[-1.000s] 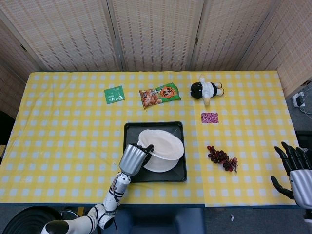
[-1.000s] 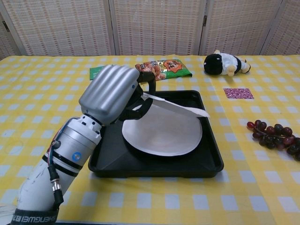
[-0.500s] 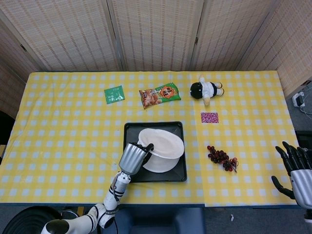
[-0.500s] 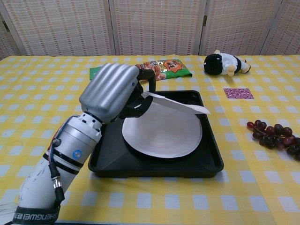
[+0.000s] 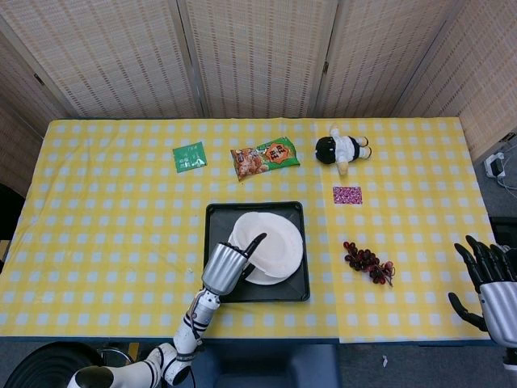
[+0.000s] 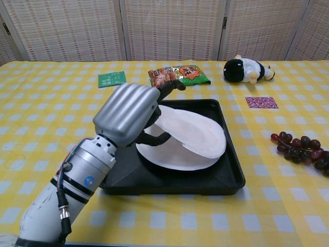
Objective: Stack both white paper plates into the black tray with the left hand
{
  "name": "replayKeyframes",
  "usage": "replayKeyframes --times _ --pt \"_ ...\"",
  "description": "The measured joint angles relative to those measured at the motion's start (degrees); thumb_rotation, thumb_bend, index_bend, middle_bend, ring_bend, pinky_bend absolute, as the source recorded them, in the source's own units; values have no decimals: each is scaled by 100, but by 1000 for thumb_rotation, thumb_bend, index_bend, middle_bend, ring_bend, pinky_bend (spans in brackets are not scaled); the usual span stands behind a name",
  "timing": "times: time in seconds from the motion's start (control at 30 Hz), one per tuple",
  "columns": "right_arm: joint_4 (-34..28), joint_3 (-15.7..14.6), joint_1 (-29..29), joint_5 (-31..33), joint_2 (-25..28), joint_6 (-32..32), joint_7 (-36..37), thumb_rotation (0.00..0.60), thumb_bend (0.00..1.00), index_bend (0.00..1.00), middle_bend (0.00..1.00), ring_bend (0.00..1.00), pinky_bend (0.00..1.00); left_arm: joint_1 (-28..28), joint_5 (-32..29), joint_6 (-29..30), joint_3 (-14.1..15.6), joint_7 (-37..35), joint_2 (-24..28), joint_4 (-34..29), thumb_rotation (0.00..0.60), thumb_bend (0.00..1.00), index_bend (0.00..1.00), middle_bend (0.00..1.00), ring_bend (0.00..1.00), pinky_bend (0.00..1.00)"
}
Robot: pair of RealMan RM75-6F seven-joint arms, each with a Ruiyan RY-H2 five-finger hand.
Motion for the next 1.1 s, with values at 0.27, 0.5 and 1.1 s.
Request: replayKeyframes --times 0.27,0.5,1.1 --pt "-1 -18 -11 -52 -4 21 -15 600 366 0 0 0 0 155 -93 -356 99 774 659 -1321 600 187 170 1000 1000 1000" --pt "-4 -40 8 -88 -24 -28 -55 600 366 0 0 0 0 282 -228 -621 104 1554 1384 -2496 600 181 158 1000 1000 1000" --pt "37 -48 123 -119 -123 -222 -138 600 365 0 0 0 0 967 -210 18 72 1171 3036 -3369 600 180 138 411 323 366"
